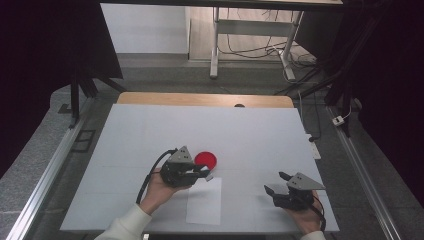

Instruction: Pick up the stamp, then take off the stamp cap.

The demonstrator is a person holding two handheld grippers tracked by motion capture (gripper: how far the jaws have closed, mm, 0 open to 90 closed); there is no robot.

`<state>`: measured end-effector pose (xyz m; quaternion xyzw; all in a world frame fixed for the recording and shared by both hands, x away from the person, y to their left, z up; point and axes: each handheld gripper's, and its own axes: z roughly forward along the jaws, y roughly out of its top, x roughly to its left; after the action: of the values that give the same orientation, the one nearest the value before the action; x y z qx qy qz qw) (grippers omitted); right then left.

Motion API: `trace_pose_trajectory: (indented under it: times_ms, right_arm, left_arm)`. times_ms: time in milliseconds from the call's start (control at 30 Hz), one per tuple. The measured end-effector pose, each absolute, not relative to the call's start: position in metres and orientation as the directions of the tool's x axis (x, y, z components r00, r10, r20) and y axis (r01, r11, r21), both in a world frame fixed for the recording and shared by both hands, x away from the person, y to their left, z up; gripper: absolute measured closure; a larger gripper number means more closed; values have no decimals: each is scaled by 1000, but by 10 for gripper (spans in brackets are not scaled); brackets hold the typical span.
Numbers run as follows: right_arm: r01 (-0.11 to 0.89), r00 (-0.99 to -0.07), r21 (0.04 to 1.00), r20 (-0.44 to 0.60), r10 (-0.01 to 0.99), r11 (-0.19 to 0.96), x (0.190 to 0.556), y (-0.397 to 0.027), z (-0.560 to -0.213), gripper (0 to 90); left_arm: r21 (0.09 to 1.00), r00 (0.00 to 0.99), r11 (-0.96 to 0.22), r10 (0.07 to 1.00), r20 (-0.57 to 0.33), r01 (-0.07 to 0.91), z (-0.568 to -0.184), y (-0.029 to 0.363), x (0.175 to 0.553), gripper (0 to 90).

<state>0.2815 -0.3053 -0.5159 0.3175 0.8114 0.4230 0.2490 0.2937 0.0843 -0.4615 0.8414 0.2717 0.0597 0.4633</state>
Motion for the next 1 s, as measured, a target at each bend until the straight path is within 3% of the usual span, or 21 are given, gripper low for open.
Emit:
trace_pose_trajectory:
  times_ms: [1000]
  right_arm:
    - [304,-661,851,-136,738,429,276,-288,-515,267]
  left_arm:
    - [816,837,-410,526,-153,407,-462,88,297,752]
